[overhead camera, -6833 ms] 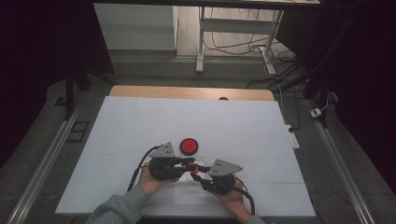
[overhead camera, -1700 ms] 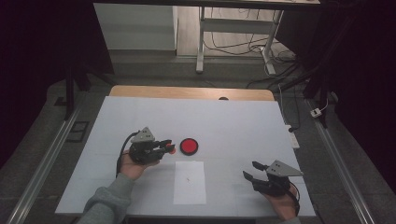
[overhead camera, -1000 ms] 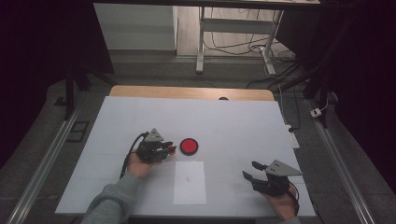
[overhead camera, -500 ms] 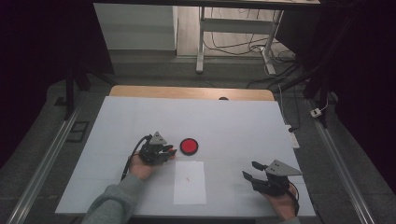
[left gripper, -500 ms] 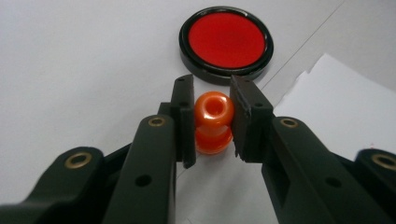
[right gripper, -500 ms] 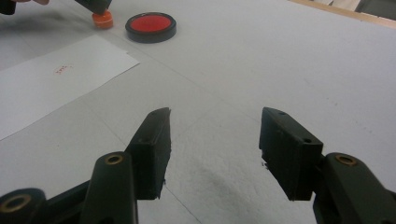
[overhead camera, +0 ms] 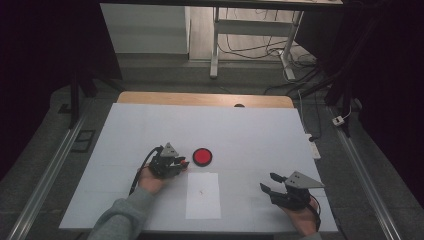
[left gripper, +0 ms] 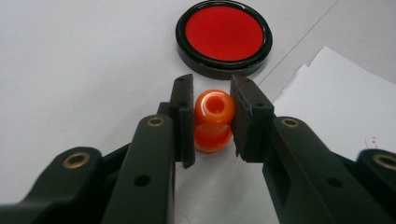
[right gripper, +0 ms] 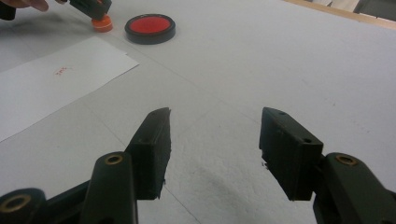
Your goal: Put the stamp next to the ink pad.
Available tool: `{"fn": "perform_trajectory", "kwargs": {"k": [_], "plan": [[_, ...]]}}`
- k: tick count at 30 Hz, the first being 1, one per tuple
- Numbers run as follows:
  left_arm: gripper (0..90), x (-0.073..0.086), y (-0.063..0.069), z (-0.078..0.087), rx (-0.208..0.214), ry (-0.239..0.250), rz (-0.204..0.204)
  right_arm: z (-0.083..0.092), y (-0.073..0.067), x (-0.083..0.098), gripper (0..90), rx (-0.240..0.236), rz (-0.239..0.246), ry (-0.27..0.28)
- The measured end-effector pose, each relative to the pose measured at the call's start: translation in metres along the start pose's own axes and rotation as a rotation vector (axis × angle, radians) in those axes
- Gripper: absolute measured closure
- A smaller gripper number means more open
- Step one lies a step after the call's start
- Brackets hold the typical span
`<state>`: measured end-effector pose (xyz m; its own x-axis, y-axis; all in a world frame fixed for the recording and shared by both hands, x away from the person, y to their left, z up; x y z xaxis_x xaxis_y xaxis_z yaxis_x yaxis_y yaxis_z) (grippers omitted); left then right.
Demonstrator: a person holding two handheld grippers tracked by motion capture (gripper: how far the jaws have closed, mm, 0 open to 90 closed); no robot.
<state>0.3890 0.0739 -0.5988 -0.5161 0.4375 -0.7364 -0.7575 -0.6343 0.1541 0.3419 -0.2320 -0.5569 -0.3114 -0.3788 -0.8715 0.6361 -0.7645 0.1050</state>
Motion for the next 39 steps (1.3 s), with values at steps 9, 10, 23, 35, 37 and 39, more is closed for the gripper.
{"fn": "perform_trajectory", "kwargs": {"k": [9, 10, 23, 35, 37, 39], "plan": [[56.3, -0.008, 0.002, 0.005, -0.006, 0.046, -0.006, 0.0, 0.0, -0.001, 43.1, 0.002, 0.0, 0.005], [52.7, -0.009, 0.002, 0.006, -0.008, 0.057, -0.001, 0.0, 0.0, -0.001, 43.1, 0.002, 0.0, 0.005], [32.1, -0.016, 0.009, 0.032, 0.018, 0.12, 0.026, -0.003, 0.005, -0.002, 43.2, -0.014, -0.003, 0.013], [31.4, -0.008, 0.023, 0.056, 0.059, 0.12, 0.016, -0.005, 0.011, 0.001, 43.3, -0.03, 0.006, 0.007], [30.9, -0.003, 0.025, 0.062, 0.056, 0.123, 0.019, -0.004, 0.01, 0.002, 43.3, -0.032, 0.015, 0.006], [30.3, 0.005, 0.027, 0.069, 0.05, 0.125, 0.02, -0.004, 0.009, 0.002, 43.3, -0.035, 0.022, 0.005]]}}
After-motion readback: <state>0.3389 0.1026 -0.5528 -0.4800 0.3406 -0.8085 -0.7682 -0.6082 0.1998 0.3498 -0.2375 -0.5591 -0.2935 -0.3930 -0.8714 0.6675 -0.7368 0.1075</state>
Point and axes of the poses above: each handheld gripper's, and its own axes: z roughly backward along the jaws, x roughly out of its underside, y roughly to its right, the point moved 10 cm from there along -z, roughly forward along the jaws, and after that the axes turned 7 degrees about x, right-handed, at the moved point
